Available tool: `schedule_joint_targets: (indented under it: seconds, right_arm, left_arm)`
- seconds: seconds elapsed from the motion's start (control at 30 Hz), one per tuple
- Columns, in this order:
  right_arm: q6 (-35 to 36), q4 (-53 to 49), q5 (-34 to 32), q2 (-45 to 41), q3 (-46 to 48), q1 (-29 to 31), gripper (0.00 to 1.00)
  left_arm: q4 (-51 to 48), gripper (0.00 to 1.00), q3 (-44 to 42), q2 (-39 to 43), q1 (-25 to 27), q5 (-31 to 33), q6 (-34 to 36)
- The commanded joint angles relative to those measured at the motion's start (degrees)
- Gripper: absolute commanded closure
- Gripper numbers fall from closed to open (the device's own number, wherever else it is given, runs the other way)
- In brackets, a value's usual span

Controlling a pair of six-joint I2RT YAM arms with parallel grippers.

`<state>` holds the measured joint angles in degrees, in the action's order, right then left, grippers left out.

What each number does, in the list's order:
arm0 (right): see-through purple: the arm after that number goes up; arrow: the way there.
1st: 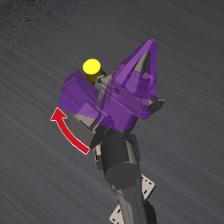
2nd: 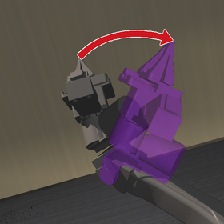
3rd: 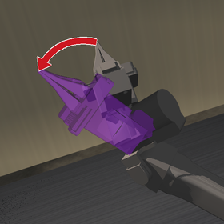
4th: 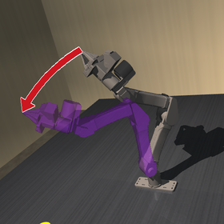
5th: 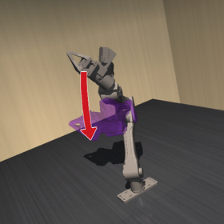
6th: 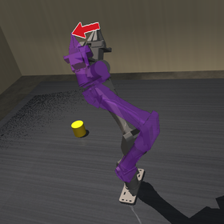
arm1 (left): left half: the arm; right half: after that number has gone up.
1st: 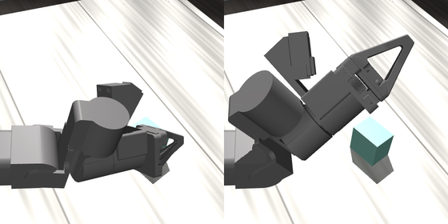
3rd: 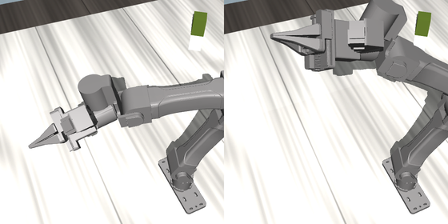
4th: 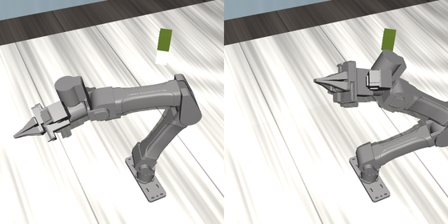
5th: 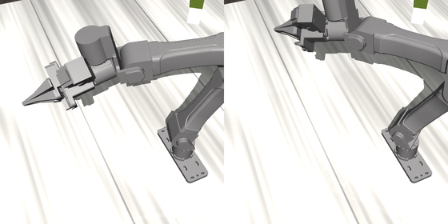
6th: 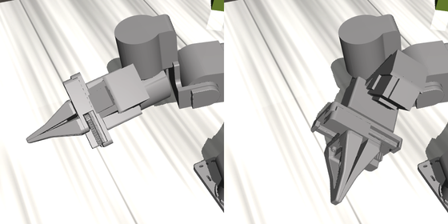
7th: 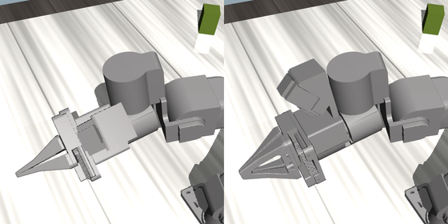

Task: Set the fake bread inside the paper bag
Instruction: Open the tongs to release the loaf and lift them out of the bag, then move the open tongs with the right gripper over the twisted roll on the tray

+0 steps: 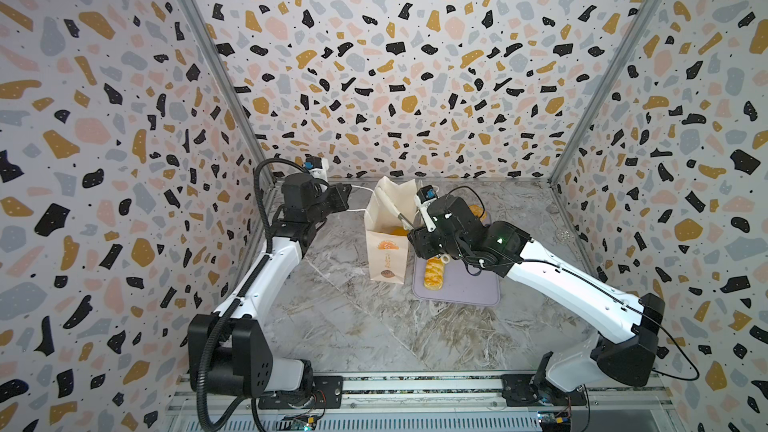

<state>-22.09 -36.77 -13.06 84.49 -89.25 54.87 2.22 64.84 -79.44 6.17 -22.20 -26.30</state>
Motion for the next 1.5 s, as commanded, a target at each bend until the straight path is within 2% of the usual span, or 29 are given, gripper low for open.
schedule_joint_targets:
  seconds: [0.0, 0.53, 1.03, 1.47]
  right_arm:
    - [-0.98, 2.64, -1.49, -3.70, 0.36, 0.32, 0.40]
    - [-2.72, 2.81, -4.02, -10.52, 5.30, 0.15, 0.40]
    - [-5.81, 2.42, -6.21, -18.46, 13.69, -0.05, 0.40]
    - [-9.35, -1.85, -7.29, -22.90, 18.99, -0.03, 0.40]
  left_arm:
    - [1.38, 1.00, -0.58, 1.53, 0.33, -0.55, 0.64]
    - [0.57, 1.00, -0.68, 1.19, 0.33, 1.89, 1.14]
    - [1.34, 1.00, -1.17, 1.61, 0.50, 2.33, 1.51]
    - [2.26, 1.00, -1.56, 1.88, 0.51, 0.93, 0.42]
